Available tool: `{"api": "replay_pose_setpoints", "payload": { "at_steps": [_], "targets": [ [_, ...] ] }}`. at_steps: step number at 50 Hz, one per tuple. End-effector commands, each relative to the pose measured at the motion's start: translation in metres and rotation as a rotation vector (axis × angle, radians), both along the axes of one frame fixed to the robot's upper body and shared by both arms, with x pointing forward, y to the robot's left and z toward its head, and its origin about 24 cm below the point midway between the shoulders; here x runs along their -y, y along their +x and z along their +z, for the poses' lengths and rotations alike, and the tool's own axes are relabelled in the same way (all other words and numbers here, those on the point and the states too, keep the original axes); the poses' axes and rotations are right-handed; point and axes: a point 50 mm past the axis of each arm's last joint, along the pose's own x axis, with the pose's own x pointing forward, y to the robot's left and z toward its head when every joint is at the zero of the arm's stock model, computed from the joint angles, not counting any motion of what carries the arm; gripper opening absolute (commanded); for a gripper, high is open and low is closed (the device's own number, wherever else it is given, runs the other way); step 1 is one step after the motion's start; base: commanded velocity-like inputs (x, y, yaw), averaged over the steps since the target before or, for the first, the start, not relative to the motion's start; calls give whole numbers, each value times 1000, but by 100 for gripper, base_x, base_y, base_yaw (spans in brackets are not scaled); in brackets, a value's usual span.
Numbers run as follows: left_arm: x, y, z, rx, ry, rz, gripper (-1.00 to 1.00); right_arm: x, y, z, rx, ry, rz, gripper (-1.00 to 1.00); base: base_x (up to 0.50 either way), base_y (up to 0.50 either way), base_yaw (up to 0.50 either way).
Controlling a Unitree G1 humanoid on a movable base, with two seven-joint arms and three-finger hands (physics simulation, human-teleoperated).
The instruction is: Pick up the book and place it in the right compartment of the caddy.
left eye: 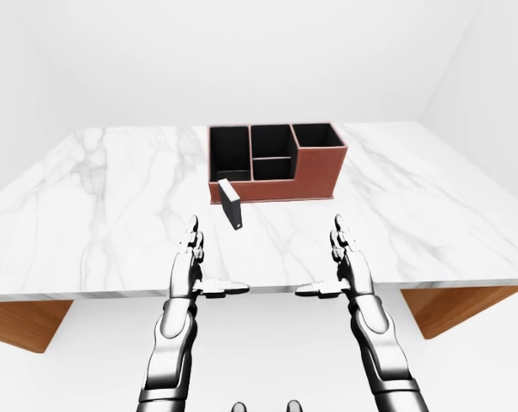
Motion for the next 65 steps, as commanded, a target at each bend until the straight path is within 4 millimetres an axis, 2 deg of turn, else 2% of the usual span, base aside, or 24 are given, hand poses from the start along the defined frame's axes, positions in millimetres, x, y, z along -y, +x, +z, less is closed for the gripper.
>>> {"api": "replay_pose_setpoints", "payload": {
  "at_steps": [1,26,27,29,39,46,56,65],
  "targets": [
    [0,0,0,-1,-1,-1,100,-1,0,-2,1,-8,3,100,33,0,0],
    [1,0,0,-2,-1,-1,100,0,0,-3,-15,0,-2,100,18,9,0],
    [-3,-4,24,78,2,19,100,1,-2,17,56,3,-18,100,12,0,0],
    [-3,-7,33,108,12,24,100,1,-4,23,79,-4,-19,100,12,0,0],
    [2,-11,48,170,39,6,100,-1,-8,34,133,-16,-17,100,16,0,0],
    [-2,-18,66,258,37,23,100,1,-13,46,181,-5,-24,100,18,0,0],
    [-3,-20,71,285,31,31,100,1,-17,55,211,3,-24,100,17,0,0],
    [-2,-20,69,289,30,25,100,0,-18,54,215,0,-21,100,18,0,0]
  ]
}}
